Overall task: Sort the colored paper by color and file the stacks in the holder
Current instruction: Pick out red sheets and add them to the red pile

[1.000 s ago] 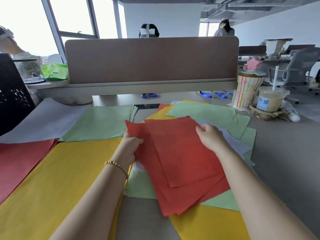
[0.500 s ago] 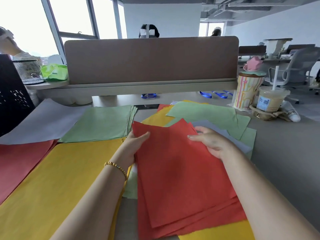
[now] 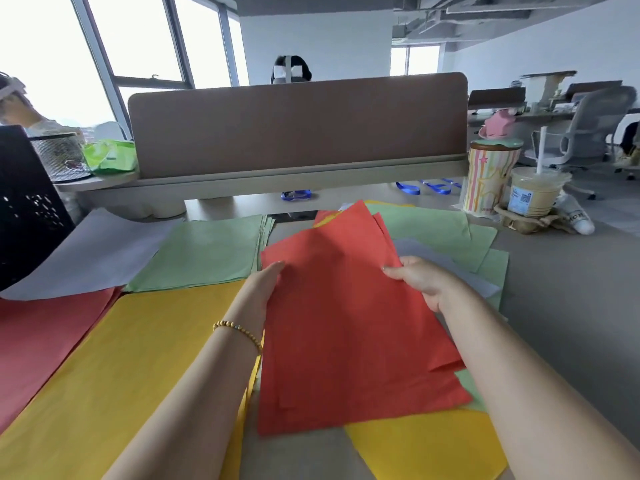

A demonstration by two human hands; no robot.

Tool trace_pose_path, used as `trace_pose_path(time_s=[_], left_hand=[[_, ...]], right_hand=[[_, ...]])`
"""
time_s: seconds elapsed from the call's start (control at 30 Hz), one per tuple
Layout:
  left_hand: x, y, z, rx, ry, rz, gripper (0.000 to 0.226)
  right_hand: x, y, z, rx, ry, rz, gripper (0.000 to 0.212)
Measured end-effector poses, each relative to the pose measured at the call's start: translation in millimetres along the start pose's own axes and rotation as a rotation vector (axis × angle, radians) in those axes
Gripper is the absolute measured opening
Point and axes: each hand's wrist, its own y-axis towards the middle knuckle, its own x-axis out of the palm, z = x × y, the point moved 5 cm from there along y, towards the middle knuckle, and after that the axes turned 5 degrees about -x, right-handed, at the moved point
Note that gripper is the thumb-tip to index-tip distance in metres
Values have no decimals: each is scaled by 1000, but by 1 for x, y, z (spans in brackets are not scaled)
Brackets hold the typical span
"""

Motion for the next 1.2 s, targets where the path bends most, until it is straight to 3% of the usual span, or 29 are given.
trace_pose_path(time_s=[0.1,0.17,0.3,0.47,0.63,0.8,0.87,1.0,1.1,1.2], left_hand=[[16,-22,15,151,44,-81,11],[24,-36,37,328,101,-73,18],[21,-60,83,657,91,65,20],[10,-101,109,878,-49,233,28],[2,-113,110,910,-119,248,31],[-11,-98,89,843,61,329,33],[-9,-87,80,791,146,281,31],[1,-79,77,830,228,176,17],[-7,-78,88,825,150,165,19],[-29,-71,95,743,181,178,24]], right_hand=[[-11,-6,-20,-92,-72,166,21],[-15,-11,-37,-184,-189,261,27],[-12,-31,-87,-474,-220,459,30],[-3,-67,-127,-816,-176,670,31],[-1,-82,-125,-865,-59,686,31],[-10,-86,-102,-722,-64,712,43],[-12,-85,-98,-680,-85,673,46],[-12,-83,-98,-665,-81,591,25],[-14,-82,-104,-686,-101,605,37],[-3,-76,-109,-664,-84,532,30]])
